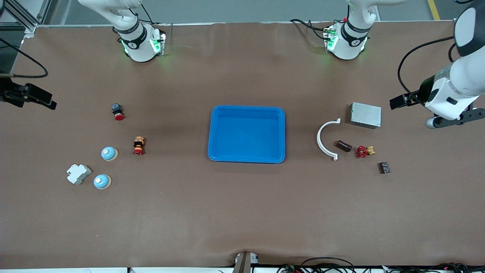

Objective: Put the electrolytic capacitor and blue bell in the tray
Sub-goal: 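Move the left gripper to the capacitor while the right gripper nears the bell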

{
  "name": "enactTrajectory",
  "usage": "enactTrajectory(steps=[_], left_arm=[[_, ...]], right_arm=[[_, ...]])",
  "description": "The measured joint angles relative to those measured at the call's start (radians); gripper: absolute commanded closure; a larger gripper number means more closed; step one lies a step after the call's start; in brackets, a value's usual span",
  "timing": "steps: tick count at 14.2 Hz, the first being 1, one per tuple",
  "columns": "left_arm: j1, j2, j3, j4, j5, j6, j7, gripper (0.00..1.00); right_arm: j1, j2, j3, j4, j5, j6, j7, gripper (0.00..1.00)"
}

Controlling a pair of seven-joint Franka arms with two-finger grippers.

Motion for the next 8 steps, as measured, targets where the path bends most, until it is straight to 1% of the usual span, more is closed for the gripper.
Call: enactTrajectory(steps=[3,8], left_arm=[[0.024,-0.011,0.000,-0.152,-0.049,0.155,-0.076,0.00],[0.026,-0.011,-0.003,-0.351,-0.052,0.372,-0.195,0.00]], right_arm=[[-0.026,0.009,-0.006,-0.118,0.000,0.107,0.000,0.00],[-0.093,0.012,-0.010,-0.303,0.000,0.281,-0.002,0.00]])
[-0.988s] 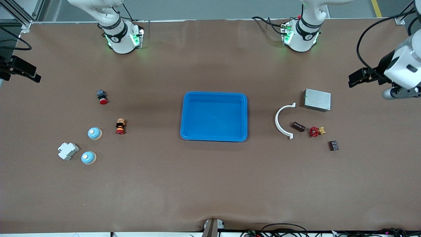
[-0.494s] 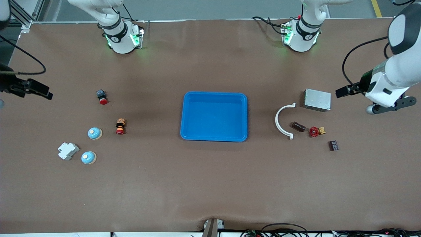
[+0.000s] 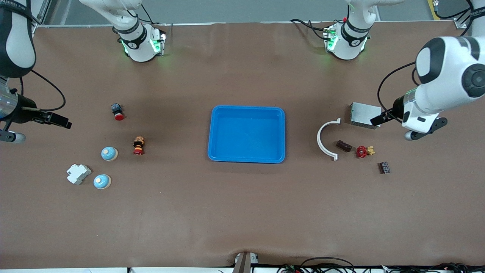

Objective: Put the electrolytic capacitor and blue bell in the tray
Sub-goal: 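Move the left gripper to the capacitor while the right gripper nears the bell, then grasp the capacitor with the left gripper while the right gripper grasps the bell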

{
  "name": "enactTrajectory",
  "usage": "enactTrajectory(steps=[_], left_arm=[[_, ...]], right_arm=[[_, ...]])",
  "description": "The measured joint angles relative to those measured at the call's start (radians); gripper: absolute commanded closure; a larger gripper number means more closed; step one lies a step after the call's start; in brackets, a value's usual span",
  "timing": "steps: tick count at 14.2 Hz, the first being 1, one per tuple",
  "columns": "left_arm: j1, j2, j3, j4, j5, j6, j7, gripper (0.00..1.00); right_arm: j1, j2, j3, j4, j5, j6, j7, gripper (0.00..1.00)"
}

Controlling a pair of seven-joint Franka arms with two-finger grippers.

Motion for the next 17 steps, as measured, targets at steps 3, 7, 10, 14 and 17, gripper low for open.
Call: enactTrajectory(steps=[3,7,10,14,17], left_arm=[[0.000,0.003,-0.001,-0.108,0.000,0.128,-0.055,0.08],[-0.003,0.020,-0.002,-0.210,-0.001,0.293,-0.132,0.13],[-0.007,0.055,-0.007,-0.231,-0.001,0.350,-0.211,0.14],[-0.007,0.119,-0.012,-0.233,-0.001,0.435,-0.290,0.19],[-0.009,0.176,-0.059,-0.234,-0.001,0.515,-0.417,0.21]], right_arm=[[-0.009,0.015,0.000,-0.106,0.000,0.142,0.000,0.00],[-0.009,0.123,0.003,-0.157,0.001,0.309,0.000,0.00],[-0.009,0.205,0.003,-0.156,0.001,0.401,-0.002,0.00],[-0.009,0.278,0.005,-0.157,0.001,0.510,-0.009,0.00],[-0.009,0.319,0.007,-0.164,0.001,0.566,-0.012,0.00]])
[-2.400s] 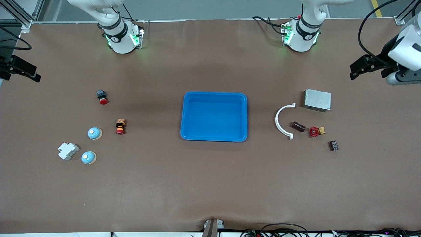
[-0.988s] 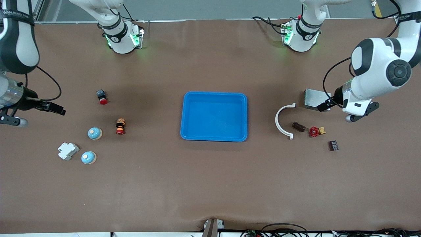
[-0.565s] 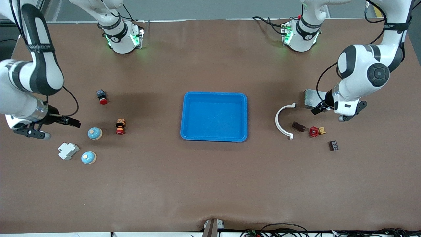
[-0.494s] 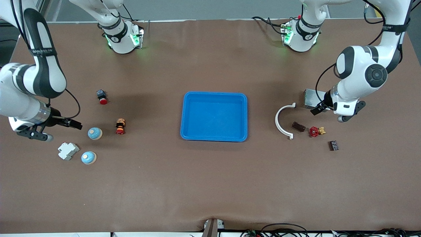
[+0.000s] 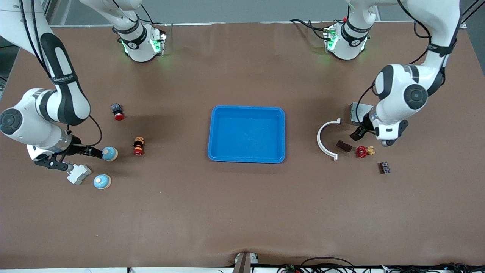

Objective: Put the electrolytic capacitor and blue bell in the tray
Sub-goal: 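Grasp the capacitor with the left gripper while the right gripper grasps the bell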

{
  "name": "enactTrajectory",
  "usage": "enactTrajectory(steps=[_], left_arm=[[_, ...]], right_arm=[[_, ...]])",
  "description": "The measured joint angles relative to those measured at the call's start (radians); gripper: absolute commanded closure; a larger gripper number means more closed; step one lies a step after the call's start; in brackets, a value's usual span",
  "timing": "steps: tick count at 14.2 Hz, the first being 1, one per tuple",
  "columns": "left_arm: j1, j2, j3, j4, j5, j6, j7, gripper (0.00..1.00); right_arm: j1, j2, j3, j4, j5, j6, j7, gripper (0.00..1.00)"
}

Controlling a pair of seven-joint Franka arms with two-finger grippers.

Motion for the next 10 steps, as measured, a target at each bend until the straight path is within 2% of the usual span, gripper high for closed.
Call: enactTrajectory(steps=[5,10], left_arm=[[-0.003,0.086,-0.013,0.000,0.000,0.143,-0.129,0.21],[-0.010,0.097,-0.016,0.010,0.000,0.179,-0.183,0.23]], right_arm=[[0.000,0.032,0.004,-0.075,0.000,0.138,-0.001,0.00],[0.000,0.057,0.008,-0.130,0.000,0.219,-0.001,0.00]])
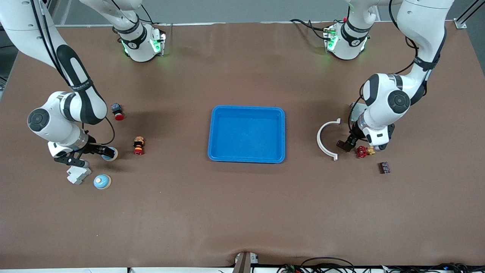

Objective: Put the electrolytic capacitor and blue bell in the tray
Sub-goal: 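Grasp the capacitor with the left gripper while the right gripper grasps the bell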

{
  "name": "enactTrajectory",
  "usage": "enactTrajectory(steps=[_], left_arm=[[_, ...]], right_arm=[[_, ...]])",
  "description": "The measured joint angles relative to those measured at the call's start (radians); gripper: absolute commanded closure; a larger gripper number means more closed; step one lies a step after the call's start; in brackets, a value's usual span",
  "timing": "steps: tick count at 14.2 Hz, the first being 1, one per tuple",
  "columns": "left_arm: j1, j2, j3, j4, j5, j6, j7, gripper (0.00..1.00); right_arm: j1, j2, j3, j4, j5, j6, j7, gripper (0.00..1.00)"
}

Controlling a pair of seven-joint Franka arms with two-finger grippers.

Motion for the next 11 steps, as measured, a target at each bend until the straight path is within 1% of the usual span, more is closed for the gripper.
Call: enactTrajectory(steps=[2,5,6,7,8,9,10,11], left_arm=[[-0.006,0.015,0.000,0.003,0.000,0.032,-0.014,0.27],[-0.018,0.073,-0.001,0.029,0.000,0.066,-0.025,0.35],[-0.019,0.092,-0.001,0.038,0.000,0.074,-0.026,0.40],[-0.019,0.108,-0.001,0.044,0.000,0.087,-0.026,0.52],[-0.019,0.121,-0.001,0.049,0.000,0.097,-0.026,0.72],[-0.019,0.127,-0.001,0.053,0.000,0.106,-0.026,0.97],[-0.020,0.126,-0.002,0.057,0.000,0.107,-0.026,1.00],[-0.022,0.127,-0.002,0.060,0.000,0.107,-0.026,1.00]], right_arm=[[0.000,0.007,0.001,-0.003,0.000,0.011,0.000,0.00],[0.004,0.018,0.004,-0.004,0.008,0.025,0.000,0.00],[0.008,0.019,0.005,-0.004,0.013,0.026,0.000,0.00],[0.012,0.019,0.005,-0.004,0.015,0.026,0.000,0.20],[0.015,0.019,0.005,-0.004,0.015,0.026,0.000,0.58],[0.016,0.019,0.005,-0.005,0.015,0.026,0.000,0.76],[0.016,0.019,0.005,-0.008,0.016,0.026,0.000,1.00],[0.017,0.019,0.005,-0.011,0.015,0.026,0.000,1.00]])
